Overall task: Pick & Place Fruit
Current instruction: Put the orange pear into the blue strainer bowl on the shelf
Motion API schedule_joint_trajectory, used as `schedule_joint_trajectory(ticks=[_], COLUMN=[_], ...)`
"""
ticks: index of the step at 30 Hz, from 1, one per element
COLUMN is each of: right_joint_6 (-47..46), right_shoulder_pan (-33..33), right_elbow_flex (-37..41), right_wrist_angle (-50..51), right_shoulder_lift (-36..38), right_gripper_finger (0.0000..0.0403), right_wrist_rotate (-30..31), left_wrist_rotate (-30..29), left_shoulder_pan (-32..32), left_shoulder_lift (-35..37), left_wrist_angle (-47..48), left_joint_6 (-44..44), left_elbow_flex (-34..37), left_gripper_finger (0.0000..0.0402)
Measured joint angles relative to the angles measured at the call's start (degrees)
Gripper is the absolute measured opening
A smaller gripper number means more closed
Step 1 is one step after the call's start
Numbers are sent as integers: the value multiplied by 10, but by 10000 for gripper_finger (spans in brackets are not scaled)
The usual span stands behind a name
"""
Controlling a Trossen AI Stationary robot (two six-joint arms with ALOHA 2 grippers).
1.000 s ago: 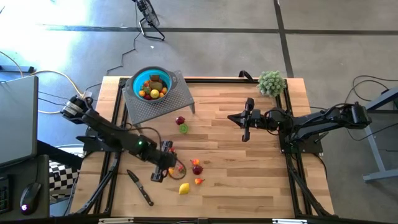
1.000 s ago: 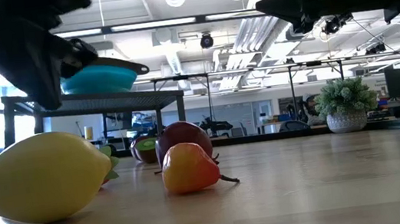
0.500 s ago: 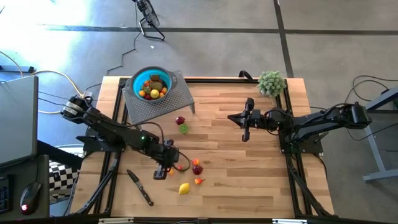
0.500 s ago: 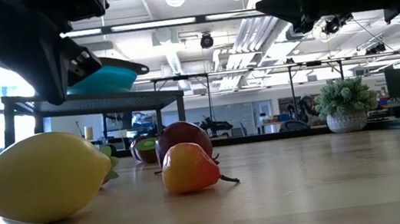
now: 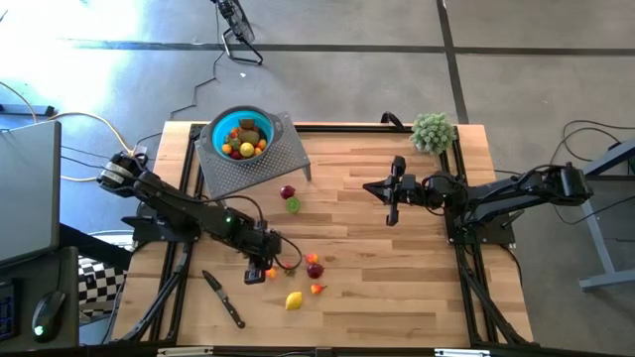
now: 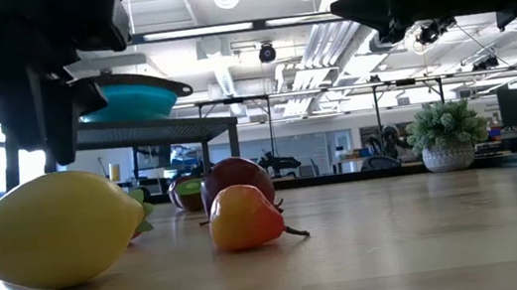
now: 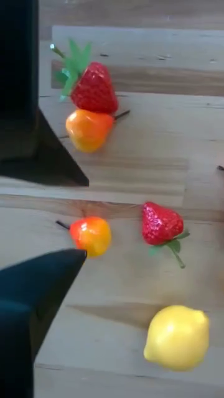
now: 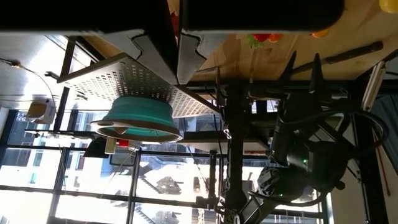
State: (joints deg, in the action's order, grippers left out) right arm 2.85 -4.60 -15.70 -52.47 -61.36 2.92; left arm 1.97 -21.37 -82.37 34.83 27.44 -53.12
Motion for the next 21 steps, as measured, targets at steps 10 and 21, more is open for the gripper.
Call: schedule_joint_trajectory(ticks=[10, 21], right_joint_6=[0, 0], right_shoulder_pan=[0, 0], right_elbow_flex=[0, 0], right_wrist_angle=[0, 0], right_shoulder_lift=[0, 0], right_gripper_finger=[2, 3], right_wrist_rotate=[1, 1], left_wrist_rotate=[41, 45], left_shoulder_pan=[0, -1], left_shoulder_lift=[0, 0], left_wrist_angle=[-9, -23], left_joint_6=[16, 55], left_elbow_flex=[0, 0], left_gripper_finger=[275, 278])
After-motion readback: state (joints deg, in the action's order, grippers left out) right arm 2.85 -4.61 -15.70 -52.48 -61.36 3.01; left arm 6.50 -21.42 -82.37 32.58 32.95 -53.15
